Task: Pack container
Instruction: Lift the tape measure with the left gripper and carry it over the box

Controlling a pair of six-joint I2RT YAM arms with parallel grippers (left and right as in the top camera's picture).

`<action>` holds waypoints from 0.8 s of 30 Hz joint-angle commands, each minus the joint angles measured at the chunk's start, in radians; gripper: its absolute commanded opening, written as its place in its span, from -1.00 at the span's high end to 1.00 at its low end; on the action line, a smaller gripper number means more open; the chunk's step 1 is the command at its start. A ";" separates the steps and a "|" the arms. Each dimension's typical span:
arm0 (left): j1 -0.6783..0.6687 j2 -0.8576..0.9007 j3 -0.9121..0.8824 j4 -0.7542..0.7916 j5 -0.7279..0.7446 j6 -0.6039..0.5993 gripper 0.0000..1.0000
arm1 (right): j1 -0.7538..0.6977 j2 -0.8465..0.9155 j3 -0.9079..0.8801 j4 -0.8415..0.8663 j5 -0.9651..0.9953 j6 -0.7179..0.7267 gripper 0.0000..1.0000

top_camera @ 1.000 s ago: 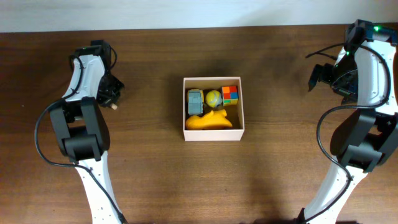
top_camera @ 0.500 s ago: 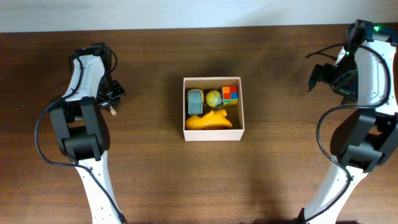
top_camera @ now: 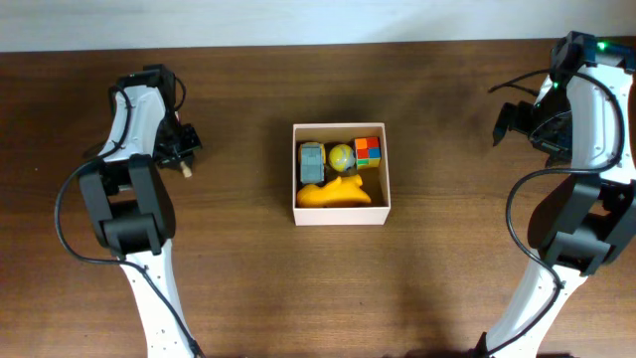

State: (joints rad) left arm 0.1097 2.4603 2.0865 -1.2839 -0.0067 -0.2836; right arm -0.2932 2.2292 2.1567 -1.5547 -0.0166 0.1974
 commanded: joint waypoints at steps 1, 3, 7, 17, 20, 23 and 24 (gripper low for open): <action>-0.006 0.053 0.085 0.003 0.245 0.189 0.96 | 0.005 -0.011 0.004 0.000 -0.001 -0.005 -0.97; -0.009 0.053 0.137 -0.008 0.364 0.271 0.96 | 0.005 -0.011 0.004 0.000 -0.001 -0.005 -0.97; -0.016 0.053 0.233 -0.015 0.571 0.376 0.96 | 0.005 -0.011 0.004 0.000 -0.001 -0.005 -0.97; -0.073 0.053 0.399 -0.073 0.889 0.489 0.96 | 0.005 -0.011 0.004 0.000 -0.001 -0.005 -0.97; -0.117 0.053 0.441 -0.162 0.905 0.583 0.96 | 0.005 -0.011 0.004 0.000 -0.001 -0.005 -0.98; -0.166 0.053 0.473 -0.251 0.901 0.697 0.96 | 0.005 -0.011 0.004 0.000 -0.001 -0.005 -0.98; -0.183 0.053 0.483 -0.278 0.901 0.734 0.96 | 0.005 -0.011 0.004 0.000 -0.001 -0.005 -0.97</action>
State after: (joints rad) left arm -0.0166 2.5099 2.5210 -1.5082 0.8352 0.2680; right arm -0.2932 2.2292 2.1567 -1.5547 -0.0166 0.1982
